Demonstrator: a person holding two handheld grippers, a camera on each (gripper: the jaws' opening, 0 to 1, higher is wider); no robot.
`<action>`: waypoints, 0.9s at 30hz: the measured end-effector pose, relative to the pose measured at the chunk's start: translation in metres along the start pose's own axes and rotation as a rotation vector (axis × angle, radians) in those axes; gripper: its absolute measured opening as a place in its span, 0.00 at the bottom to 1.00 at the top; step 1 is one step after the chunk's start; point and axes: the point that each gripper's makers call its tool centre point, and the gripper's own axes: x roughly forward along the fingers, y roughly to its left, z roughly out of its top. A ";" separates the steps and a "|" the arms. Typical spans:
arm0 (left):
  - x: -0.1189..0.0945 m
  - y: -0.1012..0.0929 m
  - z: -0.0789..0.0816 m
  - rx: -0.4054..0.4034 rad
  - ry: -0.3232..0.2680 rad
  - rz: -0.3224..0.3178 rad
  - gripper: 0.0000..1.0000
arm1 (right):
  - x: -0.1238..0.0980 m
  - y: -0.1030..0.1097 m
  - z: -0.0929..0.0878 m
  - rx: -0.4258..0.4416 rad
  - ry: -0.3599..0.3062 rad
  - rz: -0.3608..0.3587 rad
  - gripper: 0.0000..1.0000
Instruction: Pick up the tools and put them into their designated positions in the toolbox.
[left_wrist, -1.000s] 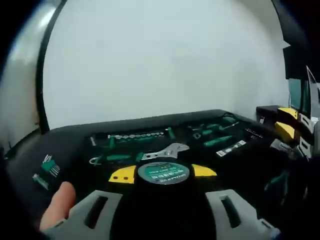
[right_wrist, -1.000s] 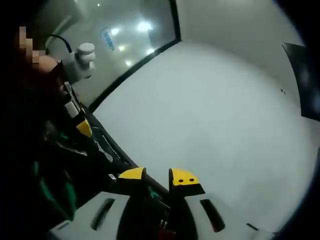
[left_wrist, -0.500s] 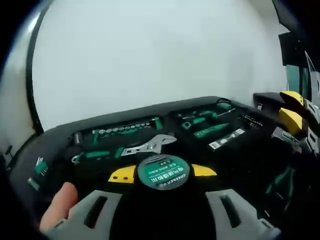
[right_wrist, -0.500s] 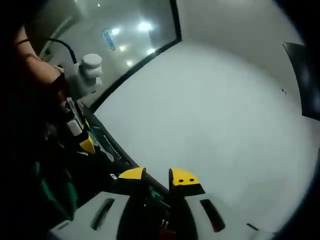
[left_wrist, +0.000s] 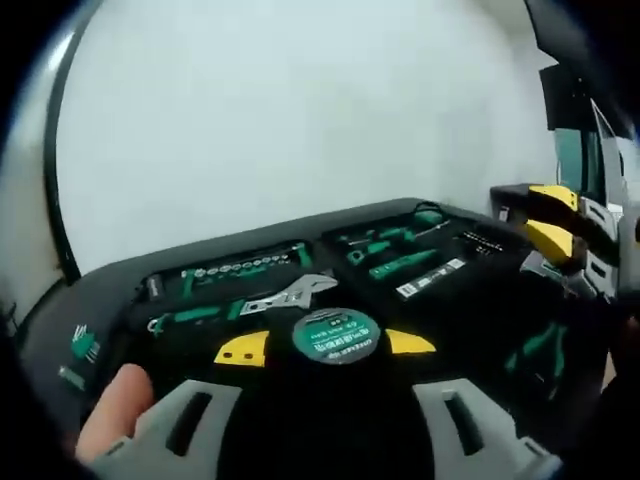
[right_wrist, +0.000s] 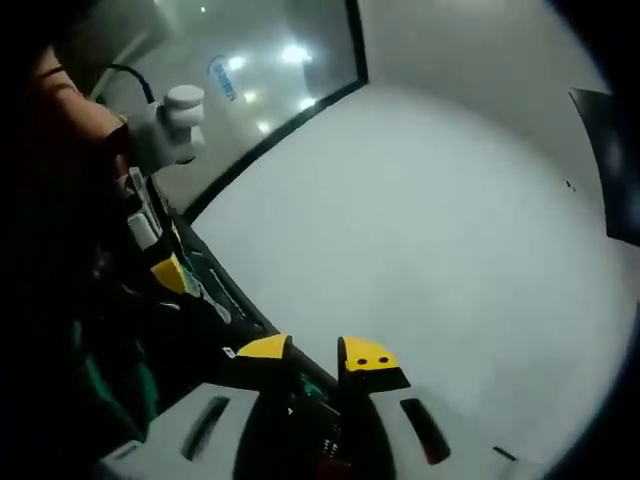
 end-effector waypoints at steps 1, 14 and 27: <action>-0.004 0.005 -0.002 -0.027 0.019 0.005 0.27 | 0.000 0.000 0.000 0.000 -0.001 0.001 0.16; -0.012 0.000 -0.008 0.017 0.015 -0.144 0.27 | 0.000 0.003 0.001 0.011 -0.004 0.012 0.17; 0.013 -0.027 -0.008 0.021 0.038 -0.227 0.24 | 0.002 0.003 -0.002 0.002 0.008 0.005 0.17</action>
